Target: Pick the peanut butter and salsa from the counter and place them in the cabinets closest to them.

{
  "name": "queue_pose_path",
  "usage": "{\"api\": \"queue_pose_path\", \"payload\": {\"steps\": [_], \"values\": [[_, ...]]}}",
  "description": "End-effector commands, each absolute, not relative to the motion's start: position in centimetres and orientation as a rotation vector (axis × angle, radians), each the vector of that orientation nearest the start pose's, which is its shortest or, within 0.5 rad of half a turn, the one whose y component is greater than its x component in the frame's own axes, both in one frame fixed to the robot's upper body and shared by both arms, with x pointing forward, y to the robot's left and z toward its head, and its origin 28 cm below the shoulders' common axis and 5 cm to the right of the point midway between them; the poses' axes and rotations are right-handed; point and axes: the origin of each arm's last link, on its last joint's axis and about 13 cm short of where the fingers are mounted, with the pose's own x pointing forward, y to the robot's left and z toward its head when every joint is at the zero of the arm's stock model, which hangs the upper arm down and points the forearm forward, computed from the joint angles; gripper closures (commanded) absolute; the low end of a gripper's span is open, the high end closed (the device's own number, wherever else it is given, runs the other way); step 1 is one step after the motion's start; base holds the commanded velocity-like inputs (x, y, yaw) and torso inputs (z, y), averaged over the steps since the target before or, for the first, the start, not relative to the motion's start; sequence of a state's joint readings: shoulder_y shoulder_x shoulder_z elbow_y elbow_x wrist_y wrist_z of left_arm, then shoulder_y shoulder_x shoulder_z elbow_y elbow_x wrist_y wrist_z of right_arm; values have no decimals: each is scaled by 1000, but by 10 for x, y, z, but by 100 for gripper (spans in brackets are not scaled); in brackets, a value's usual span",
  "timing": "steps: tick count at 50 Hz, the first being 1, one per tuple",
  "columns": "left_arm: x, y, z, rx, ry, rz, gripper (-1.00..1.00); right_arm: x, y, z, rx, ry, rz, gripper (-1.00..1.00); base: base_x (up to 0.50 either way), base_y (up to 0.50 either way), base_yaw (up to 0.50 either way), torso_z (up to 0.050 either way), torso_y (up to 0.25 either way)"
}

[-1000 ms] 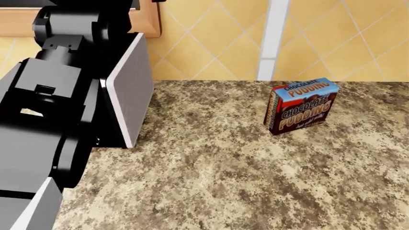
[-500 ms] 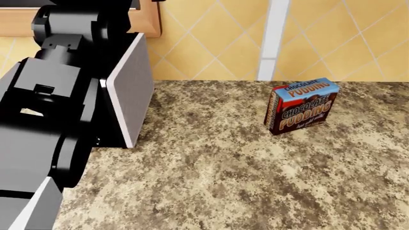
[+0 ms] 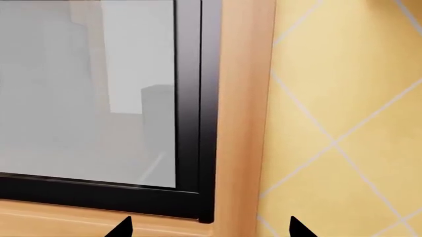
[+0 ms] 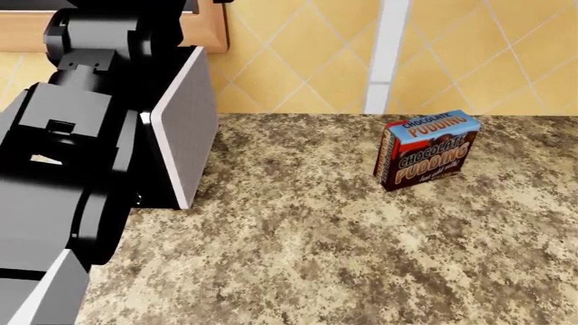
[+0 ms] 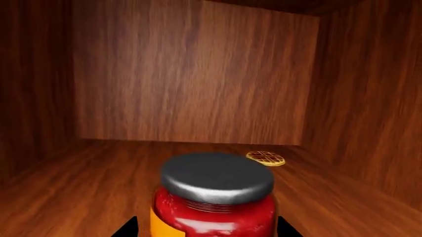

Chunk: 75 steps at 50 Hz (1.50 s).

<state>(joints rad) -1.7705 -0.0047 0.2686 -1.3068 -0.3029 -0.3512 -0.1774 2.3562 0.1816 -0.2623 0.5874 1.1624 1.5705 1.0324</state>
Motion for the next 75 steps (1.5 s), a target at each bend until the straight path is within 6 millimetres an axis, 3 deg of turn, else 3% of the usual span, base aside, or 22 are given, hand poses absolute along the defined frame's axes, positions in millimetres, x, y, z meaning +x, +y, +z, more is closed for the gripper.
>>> {"api": "queue_pose_path", "payload": {"steps": [1,44,58,75], "values": [[429,197,360,-25,-98,102,-100,196,-76,565,-106,-189,-169,-100,0,0,0,0,0],[428,199,369,-39,-117,92,-100,184,-75,558,-141,-195,-196,-100,0,0,0,0,0],[405,201,394,-90,-204,35,-100,177,-75,556,-139,-197,-196,-100,0,0,0,0,0],[387,210,400,-80,-216,34,-100,159,-79,553,-128,-209,-159,-100,0,0,0,0,0]]}}
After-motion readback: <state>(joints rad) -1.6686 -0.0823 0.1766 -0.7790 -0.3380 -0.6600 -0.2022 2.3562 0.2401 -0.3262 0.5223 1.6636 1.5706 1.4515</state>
